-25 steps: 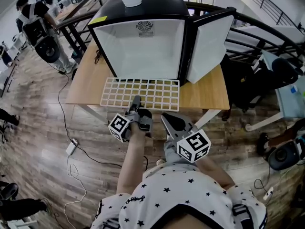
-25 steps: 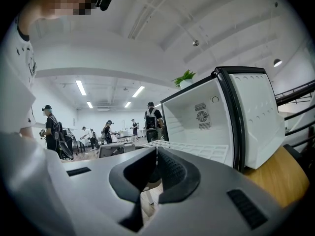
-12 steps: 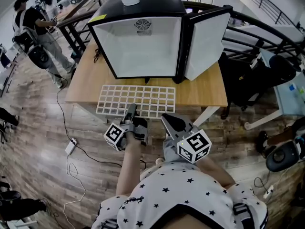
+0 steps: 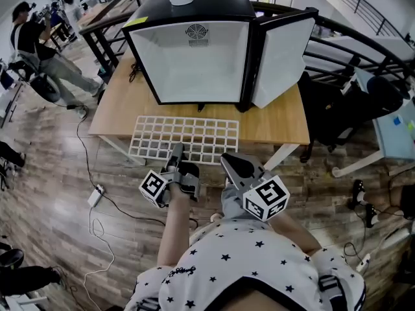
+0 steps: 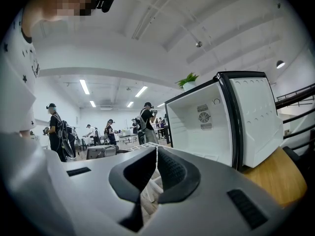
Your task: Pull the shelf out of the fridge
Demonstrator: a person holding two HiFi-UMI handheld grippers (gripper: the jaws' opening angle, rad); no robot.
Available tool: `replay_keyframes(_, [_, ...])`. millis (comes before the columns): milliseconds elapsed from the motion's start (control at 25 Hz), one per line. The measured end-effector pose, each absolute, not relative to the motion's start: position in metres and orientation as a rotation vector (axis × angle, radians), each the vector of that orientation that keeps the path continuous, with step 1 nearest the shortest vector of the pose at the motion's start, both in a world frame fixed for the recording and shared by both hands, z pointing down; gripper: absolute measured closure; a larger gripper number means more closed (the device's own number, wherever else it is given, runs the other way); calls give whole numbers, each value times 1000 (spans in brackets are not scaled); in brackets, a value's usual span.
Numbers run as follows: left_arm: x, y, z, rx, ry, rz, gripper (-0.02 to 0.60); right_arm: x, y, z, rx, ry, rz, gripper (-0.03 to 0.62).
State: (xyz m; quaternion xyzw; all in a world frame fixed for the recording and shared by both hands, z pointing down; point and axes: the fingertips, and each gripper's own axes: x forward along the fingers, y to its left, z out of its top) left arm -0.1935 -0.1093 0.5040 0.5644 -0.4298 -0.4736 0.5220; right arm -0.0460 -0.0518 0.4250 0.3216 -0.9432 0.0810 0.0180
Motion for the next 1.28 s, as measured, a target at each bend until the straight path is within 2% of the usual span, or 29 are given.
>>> replay_keyframes(1280, [-194,-117,504,1351,-999,-1144,552,-51,-63,426,1052,-2928,257,574])
